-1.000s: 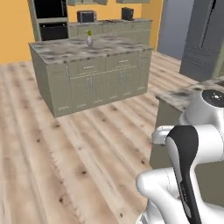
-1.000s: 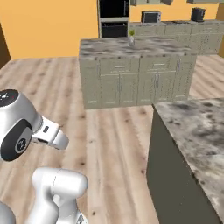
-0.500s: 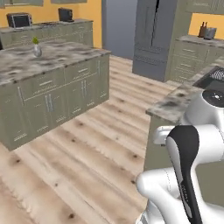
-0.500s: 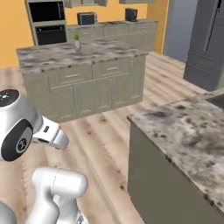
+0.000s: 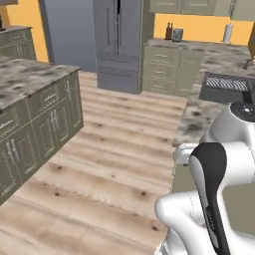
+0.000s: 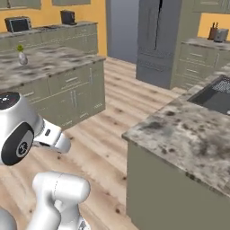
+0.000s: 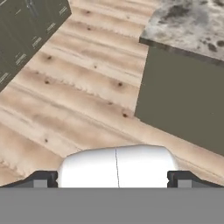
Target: Move the hot dog bun to the plate on the dining table and place the condiment next to that plate. Then navigate to the fridge and take the sausage and place it on the plate as well.
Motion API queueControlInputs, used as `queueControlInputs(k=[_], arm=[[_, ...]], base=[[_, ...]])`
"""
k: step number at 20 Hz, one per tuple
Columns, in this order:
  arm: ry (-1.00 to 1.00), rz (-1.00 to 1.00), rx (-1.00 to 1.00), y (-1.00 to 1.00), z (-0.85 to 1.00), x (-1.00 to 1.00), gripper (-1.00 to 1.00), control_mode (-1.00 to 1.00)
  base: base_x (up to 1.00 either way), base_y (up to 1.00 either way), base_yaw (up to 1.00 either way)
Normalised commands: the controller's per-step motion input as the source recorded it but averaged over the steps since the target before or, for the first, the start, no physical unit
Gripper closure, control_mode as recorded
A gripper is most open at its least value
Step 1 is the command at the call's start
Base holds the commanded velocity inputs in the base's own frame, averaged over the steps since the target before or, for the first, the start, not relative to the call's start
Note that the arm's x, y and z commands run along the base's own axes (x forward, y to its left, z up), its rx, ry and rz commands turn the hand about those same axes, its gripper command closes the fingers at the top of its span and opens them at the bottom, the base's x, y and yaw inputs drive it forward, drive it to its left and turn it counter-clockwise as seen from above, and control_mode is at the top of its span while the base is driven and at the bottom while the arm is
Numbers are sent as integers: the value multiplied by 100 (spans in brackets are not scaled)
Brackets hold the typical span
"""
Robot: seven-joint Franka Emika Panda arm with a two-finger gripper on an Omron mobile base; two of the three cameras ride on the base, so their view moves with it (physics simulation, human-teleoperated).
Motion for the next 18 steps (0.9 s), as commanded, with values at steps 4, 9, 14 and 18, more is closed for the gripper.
queueControlInputs(k=[4,9,14,18], arm=[[0,0,0,0,0,0,-100,100],[0,0,0,0,0,0,-100,100],[0,0,0,0,0,0,-100,100],[0,0,0,0,0,0,-100,100]], base=[[89,86,-52],[85,93,-48],[98,96,-39],[100,96,-34]])
